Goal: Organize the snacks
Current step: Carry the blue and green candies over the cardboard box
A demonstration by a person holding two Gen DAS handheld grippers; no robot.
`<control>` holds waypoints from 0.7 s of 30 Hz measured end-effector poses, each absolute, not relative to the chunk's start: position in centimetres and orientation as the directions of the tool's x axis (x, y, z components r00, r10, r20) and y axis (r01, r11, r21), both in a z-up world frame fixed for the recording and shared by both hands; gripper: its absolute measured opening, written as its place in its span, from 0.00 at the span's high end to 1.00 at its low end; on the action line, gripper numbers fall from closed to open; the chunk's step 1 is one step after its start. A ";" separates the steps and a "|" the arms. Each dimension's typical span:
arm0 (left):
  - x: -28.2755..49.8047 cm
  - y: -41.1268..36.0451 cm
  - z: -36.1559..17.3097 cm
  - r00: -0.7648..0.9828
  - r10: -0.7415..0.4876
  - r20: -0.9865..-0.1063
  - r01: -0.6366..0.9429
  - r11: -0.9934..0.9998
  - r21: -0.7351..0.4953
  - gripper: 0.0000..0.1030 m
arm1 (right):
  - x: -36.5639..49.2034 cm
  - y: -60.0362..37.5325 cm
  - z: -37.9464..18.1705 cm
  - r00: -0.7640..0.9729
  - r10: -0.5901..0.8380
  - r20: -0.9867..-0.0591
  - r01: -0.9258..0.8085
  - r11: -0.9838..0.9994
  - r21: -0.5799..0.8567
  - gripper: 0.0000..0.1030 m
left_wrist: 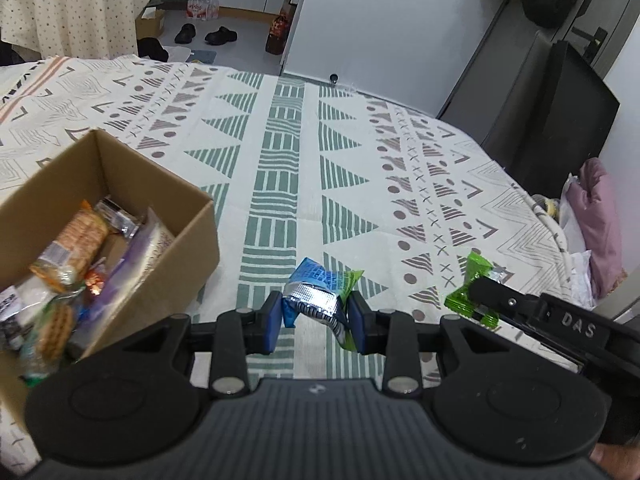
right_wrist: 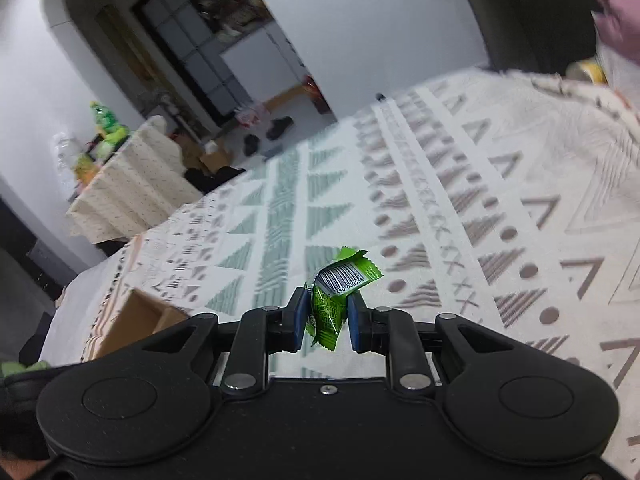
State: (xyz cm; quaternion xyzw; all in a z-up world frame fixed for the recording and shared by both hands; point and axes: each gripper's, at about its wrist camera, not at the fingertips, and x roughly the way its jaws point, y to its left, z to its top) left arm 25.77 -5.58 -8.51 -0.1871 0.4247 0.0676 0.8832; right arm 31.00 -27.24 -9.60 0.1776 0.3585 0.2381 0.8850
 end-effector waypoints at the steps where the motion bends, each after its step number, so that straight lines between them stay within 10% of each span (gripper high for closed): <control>1: 25.4 -5.6 -8.1 0.634 -0.042 -0.772 -0.278 0.920 -0.278 0.67 | 30.7 -27.2 -9.1 0.638 0.541 -0.548 -0.296 0.829 0.474 0.80; 21: 19.9 -2.5 -2.5 0.692 -0.038 -0.721 -0.279 0.907 -0.316 0.67 | 24.8 -24.7 -4.1 0.682 0.566 -0.463 -0.311 0.797 0.518 0.80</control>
